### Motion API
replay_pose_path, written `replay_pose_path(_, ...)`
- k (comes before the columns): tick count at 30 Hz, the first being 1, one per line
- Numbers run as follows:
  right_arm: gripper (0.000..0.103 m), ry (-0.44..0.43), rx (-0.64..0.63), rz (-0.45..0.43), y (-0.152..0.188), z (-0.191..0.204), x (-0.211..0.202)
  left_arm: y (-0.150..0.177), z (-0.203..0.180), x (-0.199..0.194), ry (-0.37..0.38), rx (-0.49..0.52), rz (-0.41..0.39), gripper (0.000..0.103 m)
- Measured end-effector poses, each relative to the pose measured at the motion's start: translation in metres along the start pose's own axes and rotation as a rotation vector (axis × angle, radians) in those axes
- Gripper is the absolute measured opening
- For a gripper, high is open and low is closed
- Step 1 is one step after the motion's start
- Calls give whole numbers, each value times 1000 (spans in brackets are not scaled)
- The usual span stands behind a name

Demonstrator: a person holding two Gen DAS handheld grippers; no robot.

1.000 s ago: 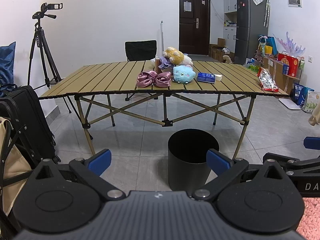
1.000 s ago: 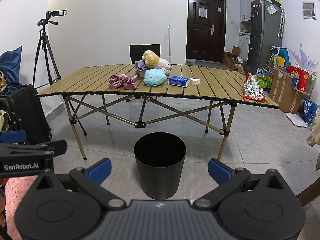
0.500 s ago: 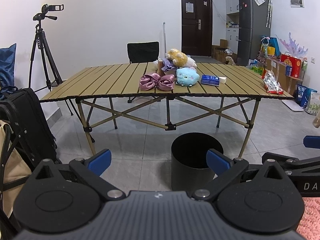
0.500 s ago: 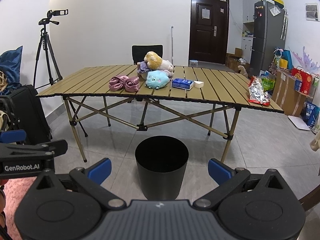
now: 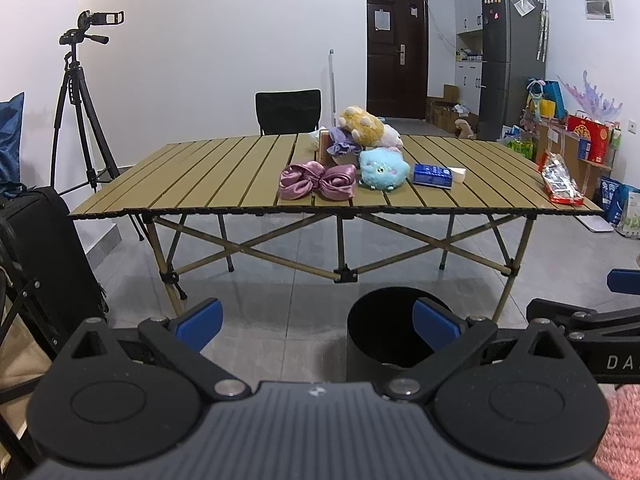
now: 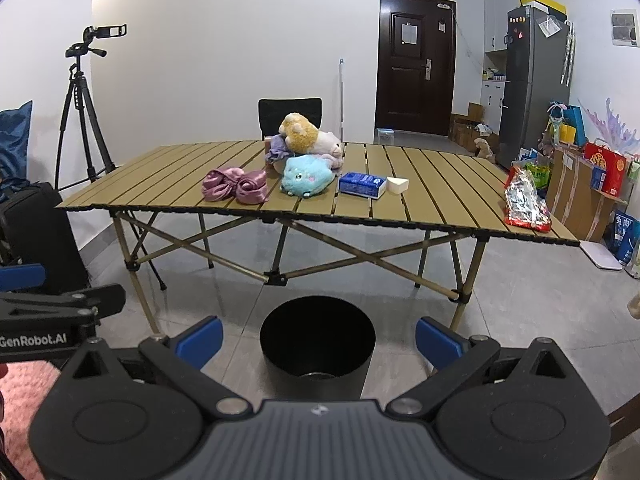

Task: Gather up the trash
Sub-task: 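Move both tools toward the table, left toward the pink bow, right toward the blue plush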

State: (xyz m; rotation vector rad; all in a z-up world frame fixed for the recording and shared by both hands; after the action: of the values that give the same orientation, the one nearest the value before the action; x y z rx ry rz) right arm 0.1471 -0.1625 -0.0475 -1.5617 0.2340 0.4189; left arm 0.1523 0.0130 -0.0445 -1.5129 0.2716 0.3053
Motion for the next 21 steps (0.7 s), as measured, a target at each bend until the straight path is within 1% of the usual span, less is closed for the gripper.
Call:
replay_pose_path(10,102,-3,-3,-46,-28,-7,45,-26,7,46,-25,-12,-37,103)
replay_pose_path(21,102,-8,0,-70,-52,-12,102,-50,10,102,-39,-19,-50,103)
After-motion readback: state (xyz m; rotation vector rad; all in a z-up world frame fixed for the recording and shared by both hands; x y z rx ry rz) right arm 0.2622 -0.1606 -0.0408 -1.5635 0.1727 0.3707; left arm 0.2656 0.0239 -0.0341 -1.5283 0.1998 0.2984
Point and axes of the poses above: each gripper's, at about its wrist camera, not at the fingertips, and x roughly the way its jaws point, z to its left, y to its underside, the point moved 9 cm from there along x, roughly the way its jaws point, and after that the axes turned 10 degrees about -z, right-handed, at the moved point
